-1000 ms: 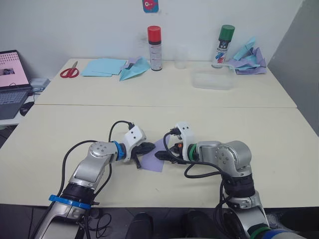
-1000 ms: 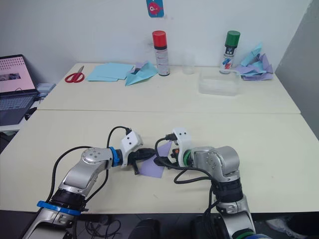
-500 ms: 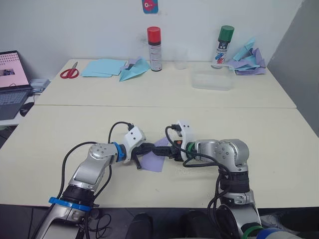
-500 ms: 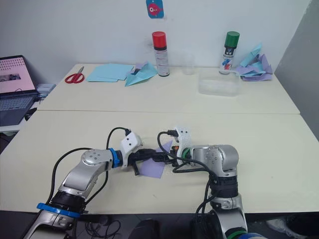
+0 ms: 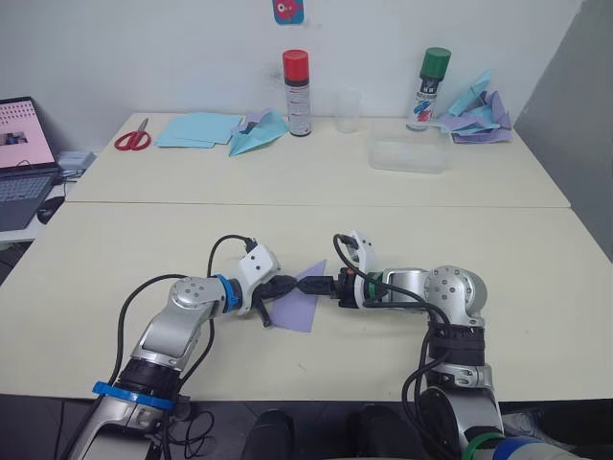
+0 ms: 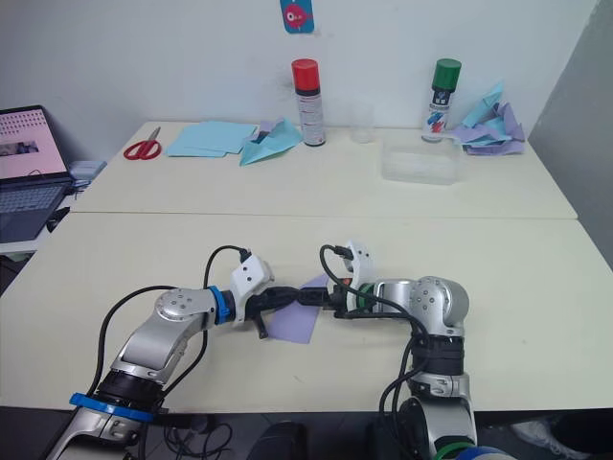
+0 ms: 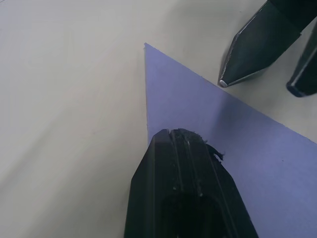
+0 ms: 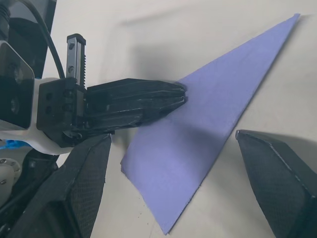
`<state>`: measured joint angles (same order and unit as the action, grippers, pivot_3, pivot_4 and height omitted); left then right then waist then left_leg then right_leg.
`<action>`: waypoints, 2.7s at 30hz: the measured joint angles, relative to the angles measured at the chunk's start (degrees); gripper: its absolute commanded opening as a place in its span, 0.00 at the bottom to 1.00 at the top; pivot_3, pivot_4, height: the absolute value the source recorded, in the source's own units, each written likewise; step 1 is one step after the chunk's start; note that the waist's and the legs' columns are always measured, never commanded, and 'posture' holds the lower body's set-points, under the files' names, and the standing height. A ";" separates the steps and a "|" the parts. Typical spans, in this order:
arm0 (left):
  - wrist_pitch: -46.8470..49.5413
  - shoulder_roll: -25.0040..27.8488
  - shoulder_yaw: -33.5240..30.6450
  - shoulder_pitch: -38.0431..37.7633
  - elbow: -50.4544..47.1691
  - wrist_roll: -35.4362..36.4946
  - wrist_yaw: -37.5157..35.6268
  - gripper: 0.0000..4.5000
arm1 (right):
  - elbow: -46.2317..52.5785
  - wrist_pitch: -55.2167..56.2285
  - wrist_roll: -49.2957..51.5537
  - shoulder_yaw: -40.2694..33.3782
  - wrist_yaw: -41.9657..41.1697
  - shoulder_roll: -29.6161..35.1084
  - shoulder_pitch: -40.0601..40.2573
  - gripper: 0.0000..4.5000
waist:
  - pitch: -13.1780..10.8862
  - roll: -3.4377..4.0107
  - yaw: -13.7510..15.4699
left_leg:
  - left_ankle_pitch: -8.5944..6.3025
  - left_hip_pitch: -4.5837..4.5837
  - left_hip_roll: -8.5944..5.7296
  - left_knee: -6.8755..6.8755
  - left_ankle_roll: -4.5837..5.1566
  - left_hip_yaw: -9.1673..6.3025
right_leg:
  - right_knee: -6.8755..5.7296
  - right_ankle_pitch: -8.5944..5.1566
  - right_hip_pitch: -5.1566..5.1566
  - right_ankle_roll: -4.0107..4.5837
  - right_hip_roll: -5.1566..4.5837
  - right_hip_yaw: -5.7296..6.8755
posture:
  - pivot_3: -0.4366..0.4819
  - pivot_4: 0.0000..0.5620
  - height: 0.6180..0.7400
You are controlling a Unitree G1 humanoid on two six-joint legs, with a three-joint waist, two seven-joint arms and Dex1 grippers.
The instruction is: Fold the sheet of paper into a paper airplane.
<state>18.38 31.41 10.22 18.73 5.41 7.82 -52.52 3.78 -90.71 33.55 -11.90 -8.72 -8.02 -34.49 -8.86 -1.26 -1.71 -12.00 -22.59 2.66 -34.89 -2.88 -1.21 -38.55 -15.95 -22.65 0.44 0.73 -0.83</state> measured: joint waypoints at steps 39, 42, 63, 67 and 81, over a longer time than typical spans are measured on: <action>0.07 0.28 -0.97 -1.10 -1.48 0.01 0.46 0.00 | -14.83 -1.33 17.38 -14.22 11.67 -0.01 -4.53 0.93 | -0.06 0.13 -0.19 | 0.00 -0.38 -0.01 0.07 0.01 0.09 | -0.03 -0.01 -0.49 0.02 0.09 -0.05 | 0.48 0.27 1.00; 0.06 0.28 -0.97 -1.11 -1.52 0.01 0.47 0.00 | -15.48 -1.33 18.68 -14.98 12.74 -0.01 -4.62 0.93 | -0.07 0.13 -0.20 | 0.00 -0.39 -0.01 0.07 0.01 0.09 | -0.03 -0.01 -0.49 0.02 0.09 -0.05 | 0.48 0.27 1.00; -0.24 0.28 -1.09 -1.25 -1.73 0.08 0.36 0.00 | -5.19 11.97 17.14 12.69 1.65 10.09 -7.81 0.93 | -0.34 0.36 -0.10 | 0.00 -0.45 -0.04 0.07 0.01 -0.03 | 0.11 -0.03 -0.51 0.03 0.21 0.02 | 0.48 0.27 1.00; -0.34 0.30 -1.08 -1.63 -1.72 0.12 0.21 0.00 | -4.17 20.84 10.55 17.60 -5.08 15.01 -7.92 0.93 | -0.33 0.34 -0.16 | 0.00 -0.50 -0.04 0.09 0.01 0.09 | 0.23 0.03 -0.50 -0.07 0.20 -0.08 | 0.48 0.27 1.00; -1.29 0.30 -1.23 -2.74 -2.22 0.16 0.64 0.00 | -4.49 27.78 0.35 21.35 -9.92 17.19 -4.09 0.93 | -0.33 0.33 -0.13 | 0.00 -0.49 -0.01 0.10 0.01 0.14 | 0.24 0.06 -0.52 -0.10 0.13 -0.11 | 0.48 0.27 1.00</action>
<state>17.09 31.71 8.99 15.99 3.19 7.98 -51.87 -0.71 -62.92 33.90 9.44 -18.64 9.17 -38.58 -9.19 -0.93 -1.85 -12.00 -23.08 2.65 -34.79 -2.87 -1.07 -38.32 -15.90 -23.17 0.34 0.86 -0.94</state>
